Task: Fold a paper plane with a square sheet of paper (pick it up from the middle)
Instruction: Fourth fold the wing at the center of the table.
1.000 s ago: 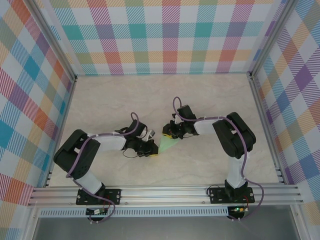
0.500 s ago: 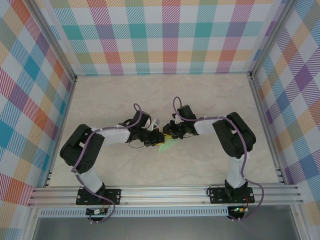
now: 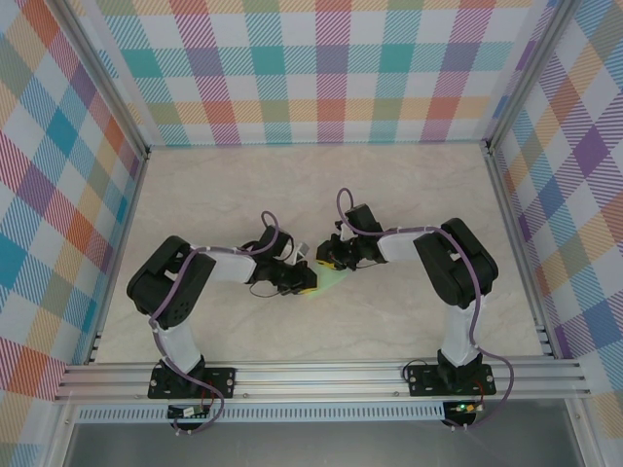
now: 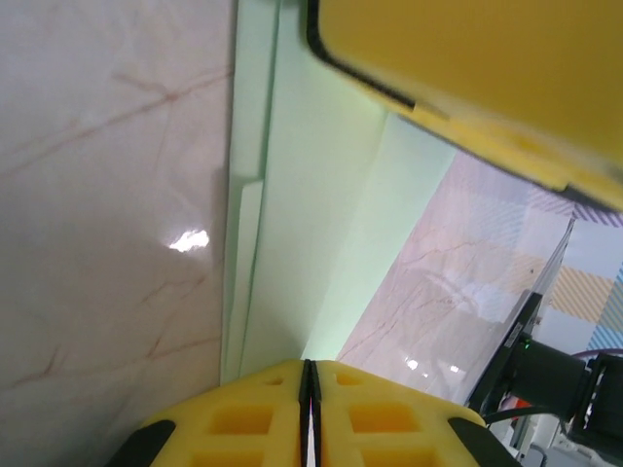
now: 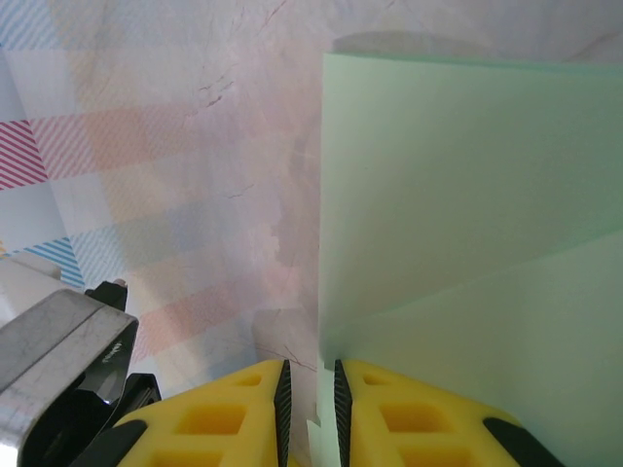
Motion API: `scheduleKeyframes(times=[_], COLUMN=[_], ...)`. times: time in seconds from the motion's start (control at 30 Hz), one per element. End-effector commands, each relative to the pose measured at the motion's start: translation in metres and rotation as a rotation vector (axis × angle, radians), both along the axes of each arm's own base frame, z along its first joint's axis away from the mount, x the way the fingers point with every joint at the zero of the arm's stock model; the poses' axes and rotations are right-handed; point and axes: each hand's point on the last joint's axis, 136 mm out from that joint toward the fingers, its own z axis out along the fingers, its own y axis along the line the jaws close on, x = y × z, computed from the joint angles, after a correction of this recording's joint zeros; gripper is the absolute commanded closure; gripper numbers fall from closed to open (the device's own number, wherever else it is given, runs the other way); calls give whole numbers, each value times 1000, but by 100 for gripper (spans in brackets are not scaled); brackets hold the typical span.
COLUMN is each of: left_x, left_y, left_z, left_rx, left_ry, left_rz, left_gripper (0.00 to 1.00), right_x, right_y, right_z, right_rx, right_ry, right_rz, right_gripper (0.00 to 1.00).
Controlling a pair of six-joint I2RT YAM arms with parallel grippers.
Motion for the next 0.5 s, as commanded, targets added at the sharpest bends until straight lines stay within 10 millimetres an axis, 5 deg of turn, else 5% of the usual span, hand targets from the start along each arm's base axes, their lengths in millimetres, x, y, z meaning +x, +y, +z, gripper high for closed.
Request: scheduleKeyframes(times=[0.0, 0.23, 0.47], left_x=[-44, -52, -22], left_y=[36, 36, 23], left_z=[-30, -19, 34], left_rx=[162, 144, 76], left_ry=[142, 143, -10], left_rz=[-16, -54, -8], left_gripper=[88, 88, 88], right_x=[-32, -31, -31], right_y=[-28, -28, -27], right_z=[-62, -62, -63], right_rx=[-169, -168, -161], right_ry=[147, 147, 154], right_rz=[-21, -24, -28], right_gripper=[78, 78, 77])
